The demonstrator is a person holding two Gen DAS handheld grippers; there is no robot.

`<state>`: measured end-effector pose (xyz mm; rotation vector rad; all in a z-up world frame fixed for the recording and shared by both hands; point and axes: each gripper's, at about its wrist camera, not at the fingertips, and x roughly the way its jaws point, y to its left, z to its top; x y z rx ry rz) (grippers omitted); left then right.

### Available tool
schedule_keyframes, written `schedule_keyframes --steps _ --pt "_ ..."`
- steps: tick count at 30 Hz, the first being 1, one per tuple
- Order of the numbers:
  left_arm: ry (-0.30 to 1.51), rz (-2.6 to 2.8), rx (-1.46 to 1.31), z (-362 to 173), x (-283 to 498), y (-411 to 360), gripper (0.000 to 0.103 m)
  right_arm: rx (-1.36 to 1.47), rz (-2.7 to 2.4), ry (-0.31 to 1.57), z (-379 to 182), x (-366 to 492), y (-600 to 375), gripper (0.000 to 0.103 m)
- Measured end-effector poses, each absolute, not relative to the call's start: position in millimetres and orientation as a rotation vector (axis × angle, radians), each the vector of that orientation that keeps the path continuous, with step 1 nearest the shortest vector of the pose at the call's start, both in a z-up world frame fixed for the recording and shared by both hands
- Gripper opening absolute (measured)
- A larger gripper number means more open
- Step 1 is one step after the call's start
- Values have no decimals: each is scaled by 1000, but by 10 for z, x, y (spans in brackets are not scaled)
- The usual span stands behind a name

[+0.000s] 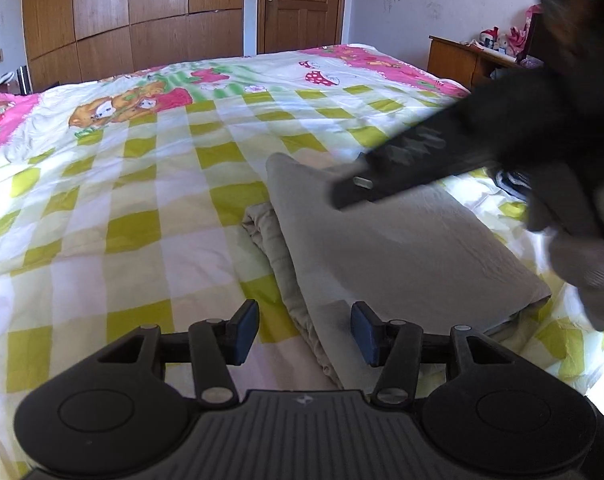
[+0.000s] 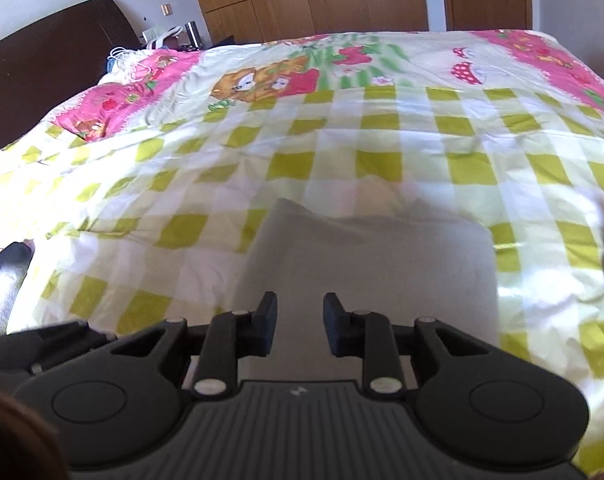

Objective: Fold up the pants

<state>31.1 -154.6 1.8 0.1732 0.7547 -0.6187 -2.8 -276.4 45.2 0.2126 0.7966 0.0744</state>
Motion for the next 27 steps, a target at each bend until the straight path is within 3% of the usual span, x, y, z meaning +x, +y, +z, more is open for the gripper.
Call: schedule_keyframes --steps 8,10,20,27 --pt "760 -668 140 -123 324 -1572 63 156 13 861 185 614 -2421 27" --pt "761 -690 127 -144 319 -1564 63 164 -23 854 164 643 -2458 6" --pt "790 -721 77 -258 337 -1539 64 111 89 779 424 441 -2249 4" --pt "798 -723 86 -266 316 -1502 66 22 221 872 -10 649 -2018 7"
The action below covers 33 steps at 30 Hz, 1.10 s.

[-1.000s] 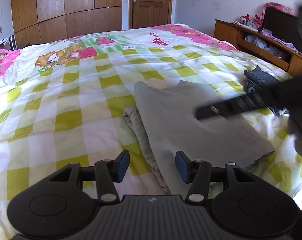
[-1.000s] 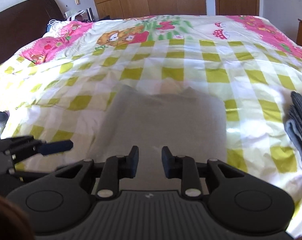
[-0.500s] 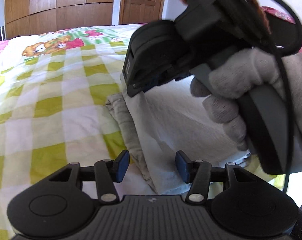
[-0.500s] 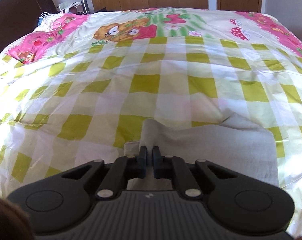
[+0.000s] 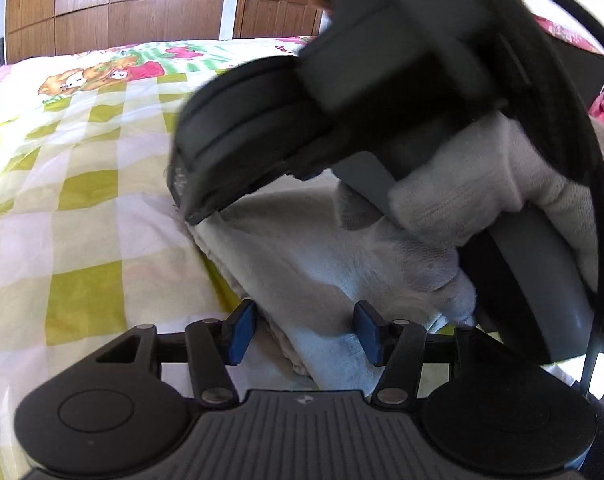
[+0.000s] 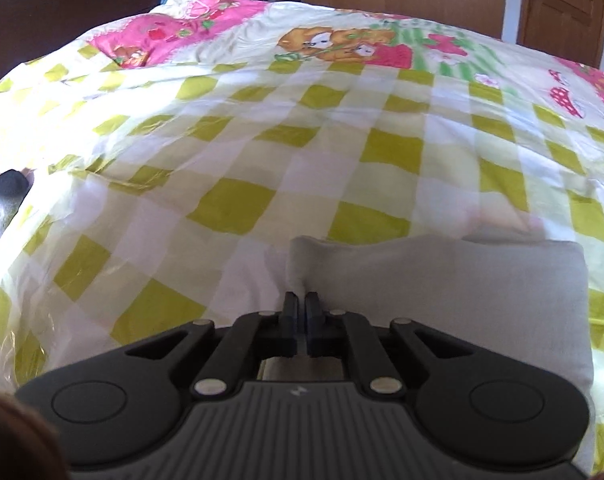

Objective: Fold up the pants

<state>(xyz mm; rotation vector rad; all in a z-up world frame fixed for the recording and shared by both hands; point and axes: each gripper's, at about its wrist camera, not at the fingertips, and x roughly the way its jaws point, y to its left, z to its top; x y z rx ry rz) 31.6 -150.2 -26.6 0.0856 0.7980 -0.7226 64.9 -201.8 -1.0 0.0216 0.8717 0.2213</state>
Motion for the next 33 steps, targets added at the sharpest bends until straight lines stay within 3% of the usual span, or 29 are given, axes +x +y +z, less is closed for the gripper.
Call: schedule_keyframes --steps 3,14,30,33 --pt "791 -705 58 -190 332 -1433 66 71 284 884 18 653 -2114 15" --pt "685 -627 59 102 543 -1525 66 419 405 855 109 754 -2680 16" --pt "727 -386 74 -238 1140 -1622 69 314 215 749 176 352 -3339 16" --pt "724 -394 94 -217 1159 -1624 70 315 226 754 153 46 -3391 21"
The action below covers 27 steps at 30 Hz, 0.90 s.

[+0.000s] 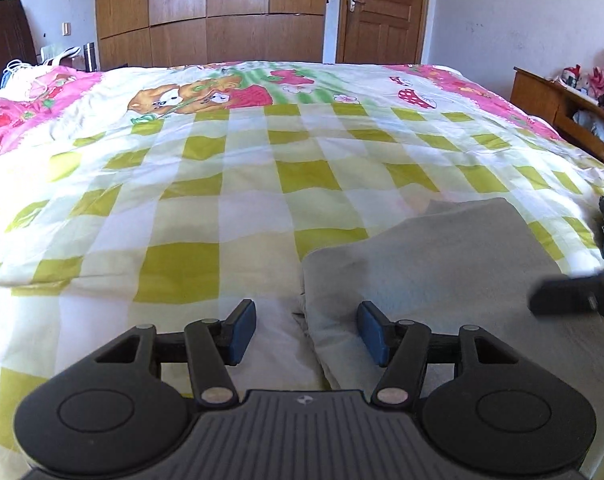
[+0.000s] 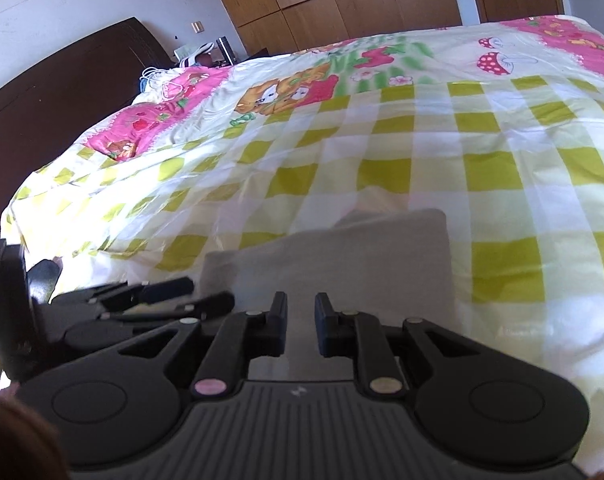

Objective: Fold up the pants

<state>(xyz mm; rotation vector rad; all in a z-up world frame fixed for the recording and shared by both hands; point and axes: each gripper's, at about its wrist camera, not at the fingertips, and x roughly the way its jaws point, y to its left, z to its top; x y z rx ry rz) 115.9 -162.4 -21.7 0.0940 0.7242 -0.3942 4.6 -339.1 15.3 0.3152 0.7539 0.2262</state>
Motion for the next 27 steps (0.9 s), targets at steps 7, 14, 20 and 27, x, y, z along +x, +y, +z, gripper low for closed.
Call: schedule_keyframes --steps 7,14,20,27 --pt "716 -393 95 -24 947 -1557 70 317 152 795 86 -356 -3513 29" --pt "697 -466 311 -72 489 -1598 71 209 172 821 113 -693 -3260 29" --pt "724 -439 282 -22 471 -1452 71 222 123 841 150 -802 -3059 30" --pt "709 -431 228 81 269 -1128 71 139 183 842 221 -857 -2568 30"
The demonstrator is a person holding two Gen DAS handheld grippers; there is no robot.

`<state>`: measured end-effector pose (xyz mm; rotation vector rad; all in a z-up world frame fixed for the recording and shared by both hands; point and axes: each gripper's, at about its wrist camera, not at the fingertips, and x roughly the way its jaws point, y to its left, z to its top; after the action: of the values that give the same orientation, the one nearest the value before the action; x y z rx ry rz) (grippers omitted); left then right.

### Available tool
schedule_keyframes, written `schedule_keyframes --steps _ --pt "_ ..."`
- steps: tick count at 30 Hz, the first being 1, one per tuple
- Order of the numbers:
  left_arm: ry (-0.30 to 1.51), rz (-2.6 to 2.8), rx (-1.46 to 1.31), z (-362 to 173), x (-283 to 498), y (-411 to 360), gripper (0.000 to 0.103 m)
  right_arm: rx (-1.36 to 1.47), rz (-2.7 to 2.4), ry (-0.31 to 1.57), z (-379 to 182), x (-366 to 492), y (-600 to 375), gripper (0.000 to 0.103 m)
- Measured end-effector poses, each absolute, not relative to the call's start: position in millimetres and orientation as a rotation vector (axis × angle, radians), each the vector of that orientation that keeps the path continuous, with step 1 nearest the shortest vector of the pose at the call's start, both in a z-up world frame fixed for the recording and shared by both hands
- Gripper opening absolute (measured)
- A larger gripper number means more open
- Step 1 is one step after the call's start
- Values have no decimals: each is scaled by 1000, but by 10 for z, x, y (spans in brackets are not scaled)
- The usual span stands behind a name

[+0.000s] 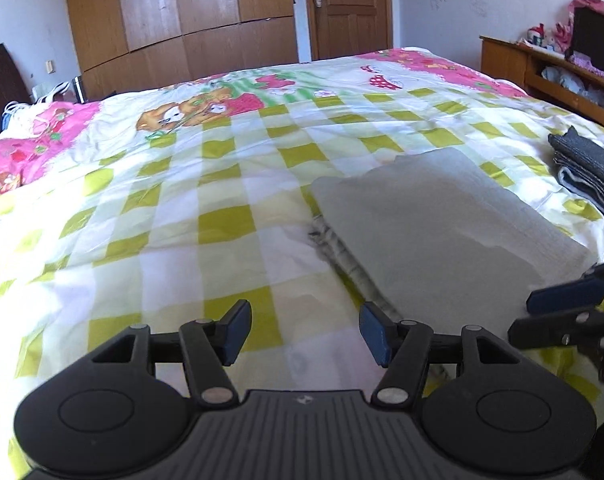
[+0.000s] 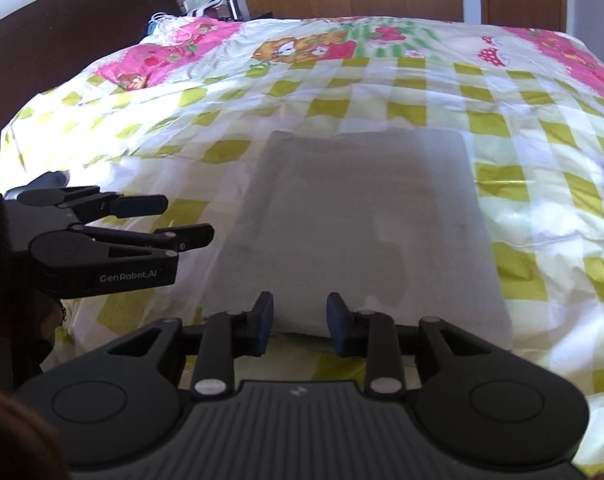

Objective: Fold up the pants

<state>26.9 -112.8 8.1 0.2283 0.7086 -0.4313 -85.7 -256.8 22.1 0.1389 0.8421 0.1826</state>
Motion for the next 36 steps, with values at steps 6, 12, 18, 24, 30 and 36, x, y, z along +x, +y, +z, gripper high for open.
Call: schedule_keyframes --steps 6,12,18,24,30,36 --pt "737 -445 187 23 166 -968 72 117 217 901 106 -786 -2231 31" --pt "723 -448 176 101 71 -960 75 159 201 865 214 -888 -2184 30" --pt "717 -483 149 275 -4 -1161 77 160 104 830 385 -1066 -2359 30" --pt "693 -527 154 480 -215 -1385 93 237 50 787 560 -1229 -2554 31" --pt "701 -521 185 400 -342 -1467 98 272 -6 774 534 -1441 -2571 32" --pt "713 -585 157 351 -311 -1539 100 290 -116 828 485 -1536 -2612 32"
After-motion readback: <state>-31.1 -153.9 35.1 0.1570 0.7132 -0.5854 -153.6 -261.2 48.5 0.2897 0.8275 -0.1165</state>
